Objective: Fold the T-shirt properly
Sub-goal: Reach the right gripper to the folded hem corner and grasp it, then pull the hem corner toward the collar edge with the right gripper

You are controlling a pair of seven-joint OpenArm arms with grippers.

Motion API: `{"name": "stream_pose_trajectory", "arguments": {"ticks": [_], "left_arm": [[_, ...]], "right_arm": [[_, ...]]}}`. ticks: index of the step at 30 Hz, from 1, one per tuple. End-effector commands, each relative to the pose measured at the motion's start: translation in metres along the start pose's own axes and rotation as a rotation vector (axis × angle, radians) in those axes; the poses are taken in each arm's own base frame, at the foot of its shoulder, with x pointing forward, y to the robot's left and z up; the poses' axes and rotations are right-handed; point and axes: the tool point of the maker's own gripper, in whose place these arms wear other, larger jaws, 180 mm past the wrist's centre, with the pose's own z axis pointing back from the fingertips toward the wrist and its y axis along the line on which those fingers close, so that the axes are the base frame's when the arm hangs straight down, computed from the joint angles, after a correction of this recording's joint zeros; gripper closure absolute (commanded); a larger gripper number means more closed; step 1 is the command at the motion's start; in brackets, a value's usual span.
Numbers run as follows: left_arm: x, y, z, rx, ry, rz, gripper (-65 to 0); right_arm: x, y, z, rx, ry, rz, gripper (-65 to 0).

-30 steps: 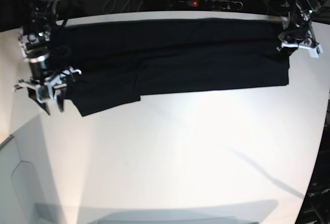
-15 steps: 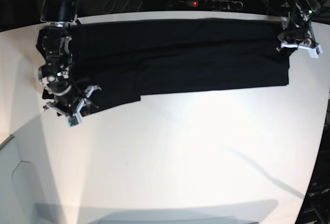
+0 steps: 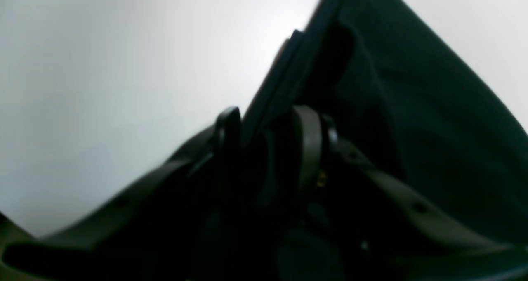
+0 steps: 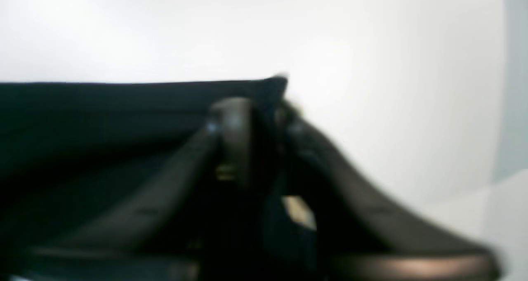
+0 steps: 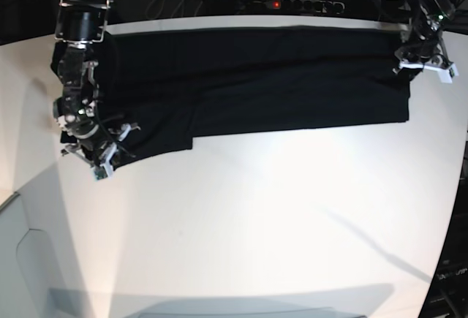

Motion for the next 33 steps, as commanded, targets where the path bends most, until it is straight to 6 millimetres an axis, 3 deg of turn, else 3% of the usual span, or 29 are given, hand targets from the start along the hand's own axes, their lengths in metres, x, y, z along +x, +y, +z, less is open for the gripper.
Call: {"name": "stream_pose_trajectory", "arguments": {"ticks": [1,9,13,17,25,33], "left_arm": [[0.016,0.002,0.003,0.0,-0.042,-0.013,-20.4],[0.017,0.001,0.003,-0.004,-0.046,-0.012,-20.5],[0.021,-0.001,0.002,-0.008,-0.054,-0.011,-20.6],[0.025,-0.005,0.0,-0.012,-0.063,-0.012,-20.6],[0.03,-0.008,0.001,-0.021,-0.074,-0.017,-20.7],[0.048,-0.008,0.002,-0.021,-0.103,-0.045,-20.7]], "right_arm": [[0.017,-0.012,0.007,-0.034,-0.047,0.023,0.0],[0.056,-0.014,0.074,-0.121,-0.217,0.107,0.0],[0.059,-0.005,0.104,-0.134,-0.258,0.15,0.0],[0.04,-0.002,0.126,-0.15,-0.232,0.162,0.0],[-0.03,-0.014,0.151,-0.203,-0.08,0.088,0.0],[-0.066,-0.002,0.16,-0.173,0.009,0.078,0.0]]}}
